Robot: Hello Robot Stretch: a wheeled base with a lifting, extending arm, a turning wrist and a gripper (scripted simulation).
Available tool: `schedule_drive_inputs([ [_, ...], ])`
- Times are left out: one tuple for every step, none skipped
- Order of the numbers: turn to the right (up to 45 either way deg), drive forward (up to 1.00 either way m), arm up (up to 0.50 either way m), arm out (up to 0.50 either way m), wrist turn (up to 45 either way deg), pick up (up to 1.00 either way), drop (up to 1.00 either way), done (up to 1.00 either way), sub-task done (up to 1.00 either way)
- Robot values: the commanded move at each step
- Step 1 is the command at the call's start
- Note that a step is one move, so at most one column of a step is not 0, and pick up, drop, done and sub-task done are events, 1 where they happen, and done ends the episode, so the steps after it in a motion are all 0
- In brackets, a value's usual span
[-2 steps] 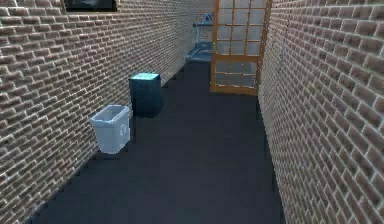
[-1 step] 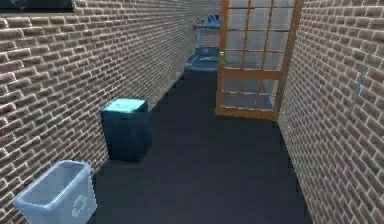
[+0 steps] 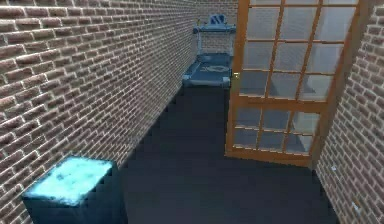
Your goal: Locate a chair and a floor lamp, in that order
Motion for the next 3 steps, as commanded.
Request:
schedule_drive_inputs([
  [0.0, 1.00, 0.00, 0.00, 0.0, 0.00, 0.00, 0.00, 0.00],
  [0.0, 0.55, 0.00, 0.00, 0.0, 0.00, 0.00, 0.00, 0.00],
  [6.0, 0.00, 0.00, 0.00, 0.0, 0.00, 0.00, 0.00, 0.00],
])
